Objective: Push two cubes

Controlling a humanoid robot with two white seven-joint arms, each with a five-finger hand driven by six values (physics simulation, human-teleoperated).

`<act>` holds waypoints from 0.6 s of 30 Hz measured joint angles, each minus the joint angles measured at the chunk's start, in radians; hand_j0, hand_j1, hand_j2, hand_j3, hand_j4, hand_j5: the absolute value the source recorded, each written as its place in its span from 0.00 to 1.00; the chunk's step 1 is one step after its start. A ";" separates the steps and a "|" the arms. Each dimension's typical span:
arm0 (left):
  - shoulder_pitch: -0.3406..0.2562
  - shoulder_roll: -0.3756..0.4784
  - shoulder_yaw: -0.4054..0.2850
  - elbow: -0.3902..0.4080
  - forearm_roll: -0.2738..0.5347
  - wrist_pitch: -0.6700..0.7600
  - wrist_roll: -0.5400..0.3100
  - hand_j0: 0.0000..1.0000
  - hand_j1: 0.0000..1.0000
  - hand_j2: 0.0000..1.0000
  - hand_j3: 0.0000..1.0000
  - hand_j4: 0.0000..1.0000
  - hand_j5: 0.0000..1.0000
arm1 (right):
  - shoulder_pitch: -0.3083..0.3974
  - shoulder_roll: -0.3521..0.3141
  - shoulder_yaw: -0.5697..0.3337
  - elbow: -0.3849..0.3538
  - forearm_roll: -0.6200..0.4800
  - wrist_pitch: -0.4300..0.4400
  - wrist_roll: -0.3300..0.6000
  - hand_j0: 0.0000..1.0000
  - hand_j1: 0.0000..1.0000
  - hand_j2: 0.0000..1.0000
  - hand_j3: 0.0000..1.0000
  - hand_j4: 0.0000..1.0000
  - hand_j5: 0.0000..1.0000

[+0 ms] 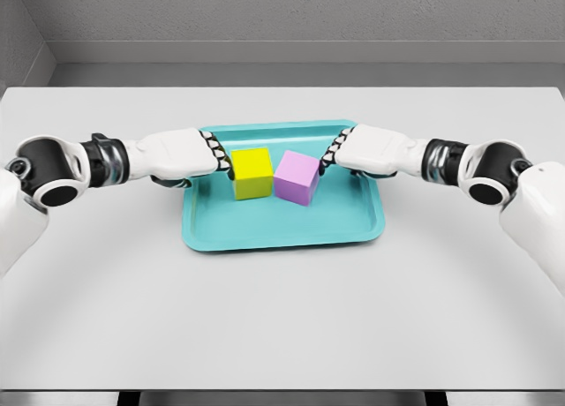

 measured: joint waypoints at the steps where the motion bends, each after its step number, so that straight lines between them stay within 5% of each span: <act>1: 0.000 -0.001 0.000 0.002 -0.002 0.000 0.000 0.80 0.80 0.80 0.80 0.80 0.80 | 0.000 0.001 0.001 0.004 0.001 0.000 0.000 0.65 0.65 0.65 0.65 0.65 0.65; 18: -0.031 0.014 0.007 0.070 -0.006 0.000 0.000 0.80 0.80 0.80 0.80 0.80 0.80 | -0.041 0.031 0.003 0.068 0.004 0.000 0.000 0.66 0.66 0.66 0.66 0.66 0.66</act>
